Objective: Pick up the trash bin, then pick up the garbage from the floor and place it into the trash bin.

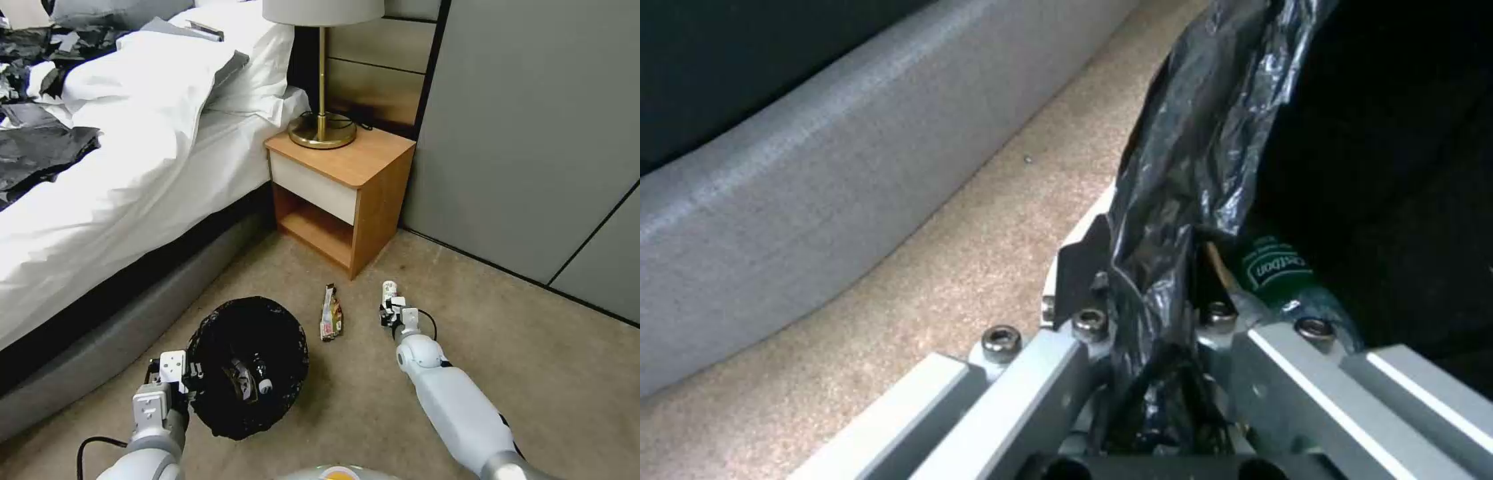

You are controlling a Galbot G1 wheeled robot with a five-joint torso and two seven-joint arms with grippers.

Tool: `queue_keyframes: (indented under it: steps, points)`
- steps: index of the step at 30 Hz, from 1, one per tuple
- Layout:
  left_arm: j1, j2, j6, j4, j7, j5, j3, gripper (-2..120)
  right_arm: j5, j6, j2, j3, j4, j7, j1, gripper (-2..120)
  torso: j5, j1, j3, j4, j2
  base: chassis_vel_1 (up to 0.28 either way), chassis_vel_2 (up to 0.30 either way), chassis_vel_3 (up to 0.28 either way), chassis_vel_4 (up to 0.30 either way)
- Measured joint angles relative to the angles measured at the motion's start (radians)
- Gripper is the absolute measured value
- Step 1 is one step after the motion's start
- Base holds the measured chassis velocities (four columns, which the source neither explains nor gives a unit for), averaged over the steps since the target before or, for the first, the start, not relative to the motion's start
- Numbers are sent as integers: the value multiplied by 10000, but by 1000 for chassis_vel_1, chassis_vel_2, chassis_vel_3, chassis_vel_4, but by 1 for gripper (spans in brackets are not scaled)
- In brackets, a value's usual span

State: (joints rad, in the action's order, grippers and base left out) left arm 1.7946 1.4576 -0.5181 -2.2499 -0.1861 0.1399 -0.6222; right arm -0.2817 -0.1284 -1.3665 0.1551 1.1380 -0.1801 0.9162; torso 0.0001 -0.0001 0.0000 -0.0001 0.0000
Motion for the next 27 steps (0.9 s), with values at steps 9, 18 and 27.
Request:
queue_keyframes:
  steps: [9,18,27]
  points:
    - [-5,-17,2,109,17,52,49,0,607,1580,448,-151,5124,965,1563,36,-4,0,0,2,1,0,0,0,0]
    - [-34,-36,-14,110,31,108,108,0,1381,4053,1306,-1499,7864,4022,3475,36,-1,0,-1,0,2,0,0,0,0]
    - [-88,16,-54,34,31,61,207,0,2106,4695,1561,-3277,6629,4147,3614,35,-1,0,0,1,2,0,0,0,0]
